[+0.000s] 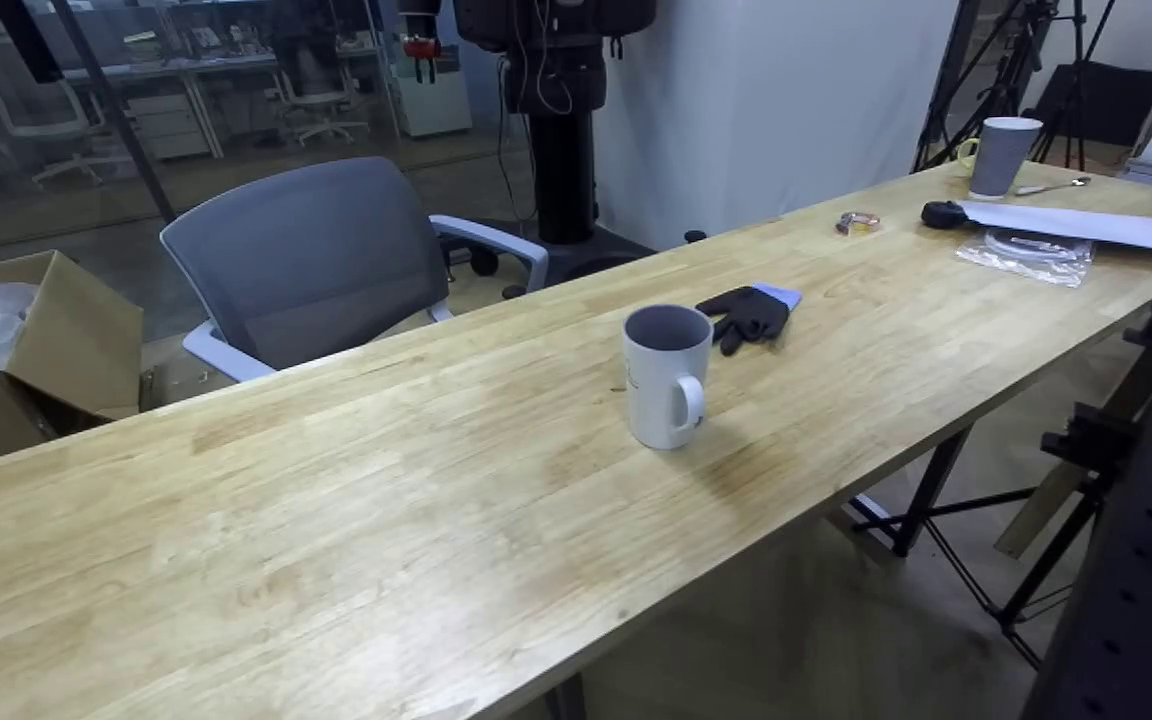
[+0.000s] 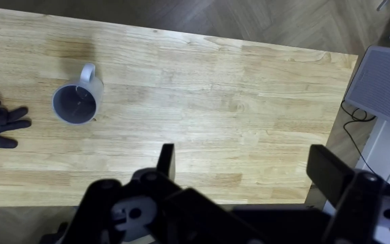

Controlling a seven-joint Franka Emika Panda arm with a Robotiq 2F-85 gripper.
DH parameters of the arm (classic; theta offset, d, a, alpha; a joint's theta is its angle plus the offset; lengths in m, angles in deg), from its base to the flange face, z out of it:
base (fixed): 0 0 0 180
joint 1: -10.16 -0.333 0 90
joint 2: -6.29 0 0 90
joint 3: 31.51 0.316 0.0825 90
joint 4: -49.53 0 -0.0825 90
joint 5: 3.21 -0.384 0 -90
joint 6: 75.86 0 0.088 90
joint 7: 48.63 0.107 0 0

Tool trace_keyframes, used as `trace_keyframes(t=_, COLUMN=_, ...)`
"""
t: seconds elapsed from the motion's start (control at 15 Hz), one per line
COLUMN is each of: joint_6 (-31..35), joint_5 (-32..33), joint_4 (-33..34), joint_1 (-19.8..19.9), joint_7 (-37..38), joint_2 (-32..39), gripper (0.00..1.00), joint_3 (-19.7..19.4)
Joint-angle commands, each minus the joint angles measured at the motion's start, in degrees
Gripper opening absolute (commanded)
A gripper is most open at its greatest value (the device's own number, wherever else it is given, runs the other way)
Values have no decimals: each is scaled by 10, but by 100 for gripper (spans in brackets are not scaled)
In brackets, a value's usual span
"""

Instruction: Move the white mug backwards

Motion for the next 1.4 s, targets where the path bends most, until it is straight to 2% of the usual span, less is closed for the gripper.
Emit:
trace_keyframes(t=0.0, joint_6=-5, joint_5=6, joint_4=0, joint_1=17, joint_7=-17, joint_2=1, gripper=100, joint_3=-22)
trace_keyframes(t=1.33, joint_6=10, joint_5=67, joint_4=-10, joint_1=146, joint_7=-91, joint_2=11, gripper=100, joint_3=-142)
